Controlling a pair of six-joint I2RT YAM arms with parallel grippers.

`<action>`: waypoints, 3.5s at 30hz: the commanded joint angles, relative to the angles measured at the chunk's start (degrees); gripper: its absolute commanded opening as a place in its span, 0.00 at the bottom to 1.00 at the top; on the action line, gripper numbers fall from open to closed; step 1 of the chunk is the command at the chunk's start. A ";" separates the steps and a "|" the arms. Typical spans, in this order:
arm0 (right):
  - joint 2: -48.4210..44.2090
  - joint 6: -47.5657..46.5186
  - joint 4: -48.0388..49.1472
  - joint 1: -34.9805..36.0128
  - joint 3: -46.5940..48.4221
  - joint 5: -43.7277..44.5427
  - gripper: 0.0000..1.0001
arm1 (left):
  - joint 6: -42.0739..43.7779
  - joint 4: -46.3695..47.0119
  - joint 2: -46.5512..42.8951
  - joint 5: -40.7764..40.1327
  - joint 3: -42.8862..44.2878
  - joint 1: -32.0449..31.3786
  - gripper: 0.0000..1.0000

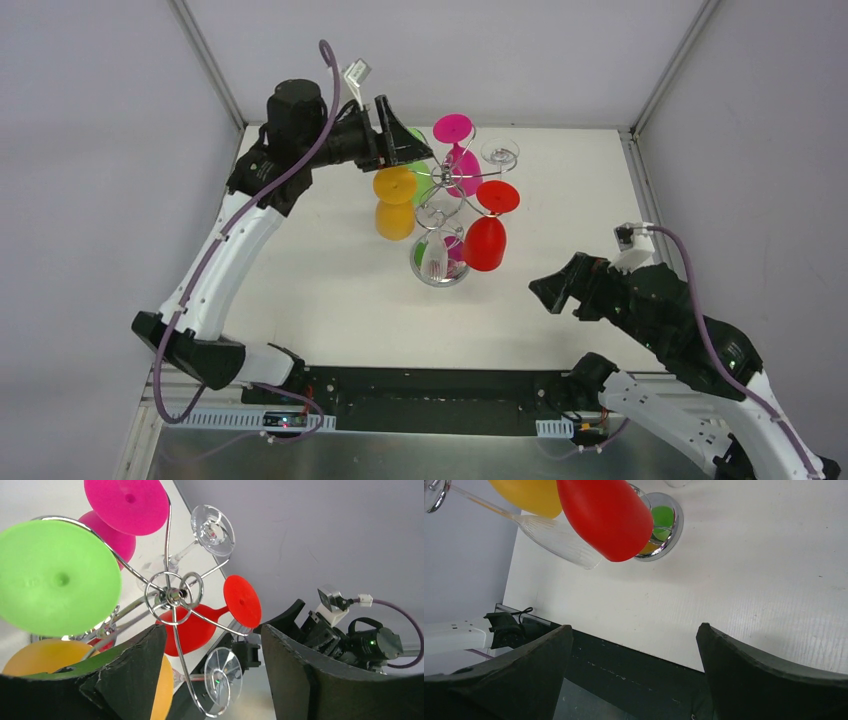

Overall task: Take the wine glass off the wine glass rack
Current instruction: Pick up the wine glass from the wine rack.

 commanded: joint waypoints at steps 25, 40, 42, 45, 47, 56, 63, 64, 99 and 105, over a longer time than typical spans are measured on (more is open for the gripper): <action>20.55 3.28 4.60 -0.10 23.59 3.49 0.99 | 15.58 -13.36 -28.07 -15.40 -17.51 0.36 0.99; 30.66 13.21 12.52 -32.23 23.60 -35.23 0.85 | 17.98 -13.55 -37.60 -16.45 -30.27 0.36 0.99; 30.35 16.14 16.15 -35.56 20.62 -40.60 0.82 | 17.86 -13.54 -39.11 -16.20 -31.87 0.36 0.99; 30.07 18.94 19.80 -36.92 17.78 -44.07 0.77 | 18.21 -13.49 -41.75 -16.34 -34.26 0.35 0.99; 29.42 21.12 23.05 -37.51 14.87 -45.96 0.73 | 18.86 -13.45 -43.64 -17.11 -35.77 0.36 0.99; 28.00 26.39 31.38 -37.80 8.68 -49.64 0.49 | 19.93 -13.45 -47.99 -19.31 -39.88 0.31 0.99; 27.89 28.42 33.58 -37.79 7.31 -50.74 0.39 | 19.75 -13.45 -48.13 -20.07 -40.76 0.36 0.99; 27.80 28.87 34.35 -37.80 6.79 -50.84 0.39 | 19.75 -13.45 -48.19 -20.05 -40.88 0.36 0.99; 27.48 33.96 41.37 -37.06 1.93 -53.53 0.14 | 18.27 -12.24 -50.35 -20.09 -44.14 0.36 0.99; 28.01 33.78 41.70 -36.34 1.67 -53.37 0.15 | 18.14 -12.09 -50.58 -20.12 -44.44 0.36 0.99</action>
